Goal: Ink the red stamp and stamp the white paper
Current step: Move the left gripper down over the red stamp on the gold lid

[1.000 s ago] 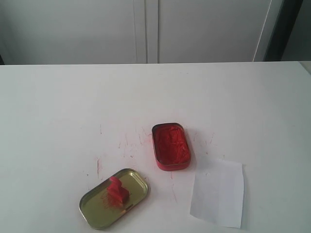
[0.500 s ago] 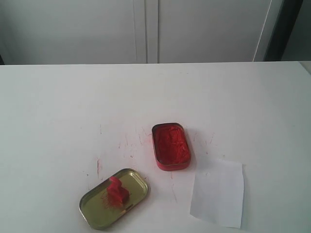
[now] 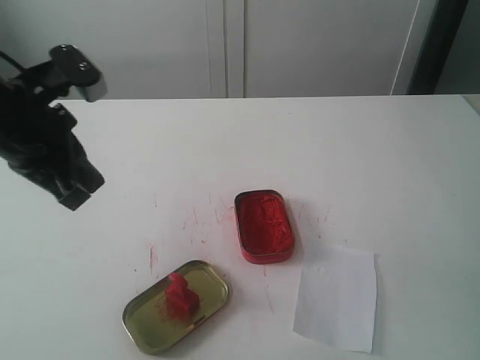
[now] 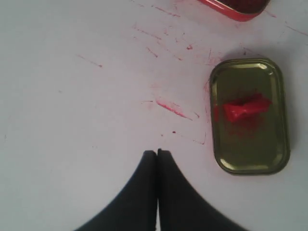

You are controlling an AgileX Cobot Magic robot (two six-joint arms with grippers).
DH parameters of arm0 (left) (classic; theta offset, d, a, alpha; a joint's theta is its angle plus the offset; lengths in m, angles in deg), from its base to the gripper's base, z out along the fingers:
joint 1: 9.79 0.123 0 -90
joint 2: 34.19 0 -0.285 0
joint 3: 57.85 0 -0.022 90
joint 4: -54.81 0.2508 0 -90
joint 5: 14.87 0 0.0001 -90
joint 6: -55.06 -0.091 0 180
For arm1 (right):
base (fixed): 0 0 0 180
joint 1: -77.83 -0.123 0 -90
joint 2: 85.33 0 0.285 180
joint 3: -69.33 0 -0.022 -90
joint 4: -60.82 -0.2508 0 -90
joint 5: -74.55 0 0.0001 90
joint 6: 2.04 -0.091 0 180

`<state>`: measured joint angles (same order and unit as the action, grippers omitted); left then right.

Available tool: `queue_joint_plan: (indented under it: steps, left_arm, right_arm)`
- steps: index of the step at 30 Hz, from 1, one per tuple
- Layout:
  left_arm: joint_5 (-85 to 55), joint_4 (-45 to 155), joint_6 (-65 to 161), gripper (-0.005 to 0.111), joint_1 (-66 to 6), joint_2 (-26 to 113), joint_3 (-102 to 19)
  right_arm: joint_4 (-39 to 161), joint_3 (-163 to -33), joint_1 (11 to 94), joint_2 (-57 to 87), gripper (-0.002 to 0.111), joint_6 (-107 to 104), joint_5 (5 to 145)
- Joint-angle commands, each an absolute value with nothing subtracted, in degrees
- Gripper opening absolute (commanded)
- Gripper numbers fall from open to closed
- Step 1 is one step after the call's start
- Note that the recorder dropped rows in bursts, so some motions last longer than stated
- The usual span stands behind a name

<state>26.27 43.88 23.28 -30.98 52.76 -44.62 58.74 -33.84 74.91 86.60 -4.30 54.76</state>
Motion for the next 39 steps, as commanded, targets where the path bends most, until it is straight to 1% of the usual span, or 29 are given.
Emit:
queue_joint_plan:
  steps: [1,4,8,16,23,29,34,39]
  left_arm:
    - [27.41,46.95,23.34,0.0,-35.89,58.33,-49.1]
    - [28.79,49.82,23.34,0.0,-38.93,62.13,-52.16]
    - [30.53,51.17,22.29,0.0,-41.14,66.33,-55.79]
    - [37.74,51.03,13.24,0.0,-41.32,73.28,-63.16]
    - [46.99,45.7,4.3,0.0,-41.32,77.67,-69.36]
    - [51.5,34.9,-5.79,0.0,-41.32,78.93,-69.98]
    - [55.09,34.67,-10.82,0.0,-41.7,79.07,-69.98]
    - [55.09,36.62,-14.11,0.0,-44.89,79.07,-69.98]
  right_arm:
    - [59.15,-33.45,74.91,86.89,0.0,-4.34,54.87]
    - [59.15,-33.45,74.91,86.89,0.0,-4.34,54.87]
    - [59.15,-33.45,74.91,86.89,0.0,-4.34,54.87]
    - [59.15,-33.45,74.91,86.89,0.0,-4.34,54.87]
    - [59.15,-33.45,74.91,86.89,0.0,-4.34,54.87]
    - [59.15,-33.45,74.91,86.89,0.0,-4.34,54.87]
    - [59.15,-33.45,74.91,86.89,0.0,-4.34,54.87]
    - [59.15,-33.45,74.91,86.89,0.0,-4.34,54.87]
